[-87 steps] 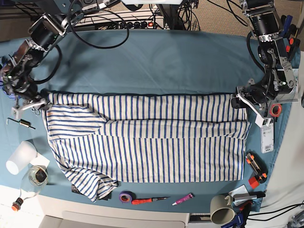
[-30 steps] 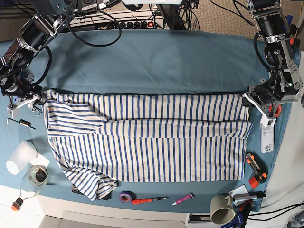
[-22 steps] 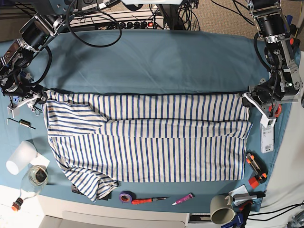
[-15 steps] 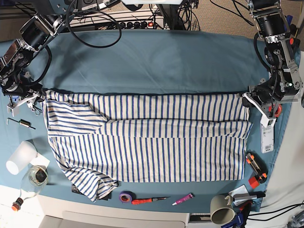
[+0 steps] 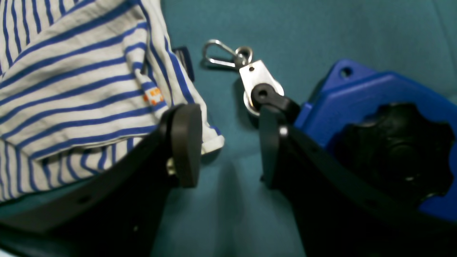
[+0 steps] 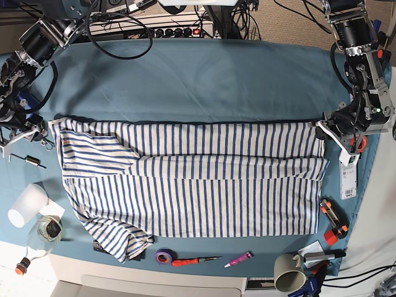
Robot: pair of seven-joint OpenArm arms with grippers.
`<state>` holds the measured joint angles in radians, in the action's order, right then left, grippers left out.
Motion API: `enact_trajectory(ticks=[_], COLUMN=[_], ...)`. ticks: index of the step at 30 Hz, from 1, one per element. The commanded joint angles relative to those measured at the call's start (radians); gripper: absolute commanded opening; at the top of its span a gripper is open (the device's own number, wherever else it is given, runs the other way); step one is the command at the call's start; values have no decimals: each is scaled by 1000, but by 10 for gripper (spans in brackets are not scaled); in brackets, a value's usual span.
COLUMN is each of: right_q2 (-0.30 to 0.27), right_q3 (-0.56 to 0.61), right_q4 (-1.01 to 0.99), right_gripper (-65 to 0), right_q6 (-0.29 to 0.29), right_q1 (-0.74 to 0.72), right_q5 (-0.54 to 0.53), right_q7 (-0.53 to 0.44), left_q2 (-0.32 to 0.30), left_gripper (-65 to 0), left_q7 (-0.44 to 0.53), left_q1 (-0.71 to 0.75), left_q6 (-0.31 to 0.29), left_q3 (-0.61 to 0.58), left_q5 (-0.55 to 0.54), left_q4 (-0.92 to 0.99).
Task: Fold the T-shirt properly
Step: 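Pull the folded edge taut between both grippers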
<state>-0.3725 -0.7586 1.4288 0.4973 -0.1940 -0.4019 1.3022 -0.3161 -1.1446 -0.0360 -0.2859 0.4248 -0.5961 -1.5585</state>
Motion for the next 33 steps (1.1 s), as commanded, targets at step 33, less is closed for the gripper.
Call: enact_trajectory(ticks=[33], right_q2=[46], right_q3=[0], right_q4=[-207], right_gripper=[-410], right_q6=[48], right_q1=[-17], right_q5=[-27], right_q7=[-16], left_q2=[-16], left_gripper=[-650], left_q7=[16], left_q1=[-16], left_q6=[-4], left_q3=[3], left_q5=[-11], left_q4=[-16])
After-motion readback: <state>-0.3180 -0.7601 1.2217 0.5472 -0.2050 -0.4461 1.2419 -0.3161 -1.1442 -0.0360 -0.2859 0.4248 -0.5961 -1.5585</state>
